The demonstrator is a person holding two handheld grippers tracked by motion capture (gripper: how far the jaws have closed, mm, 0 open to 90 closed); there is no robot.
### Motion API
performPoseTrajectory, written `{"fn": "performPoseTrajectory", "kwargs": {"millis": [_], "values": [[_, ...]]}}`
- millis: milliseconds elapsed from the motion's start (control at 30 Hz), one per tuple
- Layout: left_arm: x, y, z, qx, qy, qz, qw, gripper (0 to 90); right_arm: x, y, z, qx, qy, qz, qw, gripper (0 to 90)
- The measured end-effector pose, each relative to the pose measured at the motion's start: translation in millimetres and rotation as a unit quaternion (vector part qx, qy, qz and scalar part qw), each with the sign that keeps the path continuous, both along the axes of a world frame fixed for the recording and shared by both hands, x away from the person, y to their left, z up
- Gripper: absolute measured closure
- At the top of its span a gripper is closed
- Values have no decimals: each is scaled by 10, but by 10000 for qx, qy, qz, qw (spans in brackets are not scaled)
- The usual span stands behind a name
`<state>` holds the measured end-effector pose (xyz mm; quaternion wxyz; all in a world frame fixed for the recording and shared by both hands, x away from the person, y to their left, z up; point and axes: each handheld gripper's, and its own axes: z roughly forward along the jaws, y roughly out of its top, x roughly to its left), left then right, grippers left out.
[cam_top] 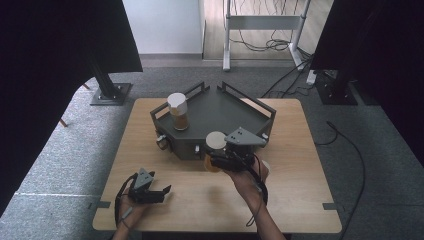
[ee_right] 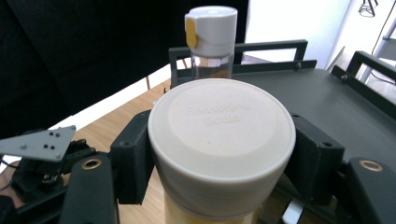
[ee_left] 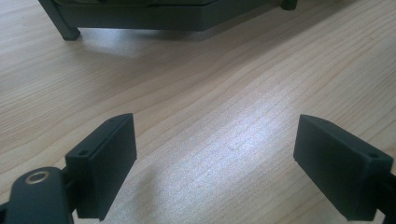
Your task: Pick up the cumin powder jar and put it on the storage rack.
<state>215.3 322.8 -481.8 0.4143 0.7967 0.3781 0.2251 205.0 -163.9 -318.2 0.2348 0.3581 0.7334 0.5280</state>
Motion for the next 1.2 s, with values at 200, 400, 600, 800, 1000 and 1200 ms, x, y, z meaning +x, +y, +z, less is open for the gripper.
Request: {"fn": "performPoseTrajectory", "kwargs": {"millis": [200, 400, 600, 800, 1000, 1200], "values": [[4, 5, 2, -9, 12, -1, 10000, 134, 110, 20, 132, -36, -6, -2, 10000, 327], [10, 7, 2, -15, 22, -5, 10000, 134, 229, 27, 235, -3, -10, -84, 10000, 327], [12, 7, 2, -19, 28, -2, 10000, 134, 358, 65, 334, -64, -69, -188, 9998, 327], [16, 6, 3, -21, 31, 0, 10000, 134, 509, 121, 400, -114, -105, -279, 9995, 327], [20, 7, 4, -16, 28, -6, 10000, 134, 663, 182, 429, -189, -146, -399, 9989, 327], [24, 6, 1, -31, 29, -5, 10000, 134, 828, 228, 429, -236, -132, -504, 9984, 327]]}}
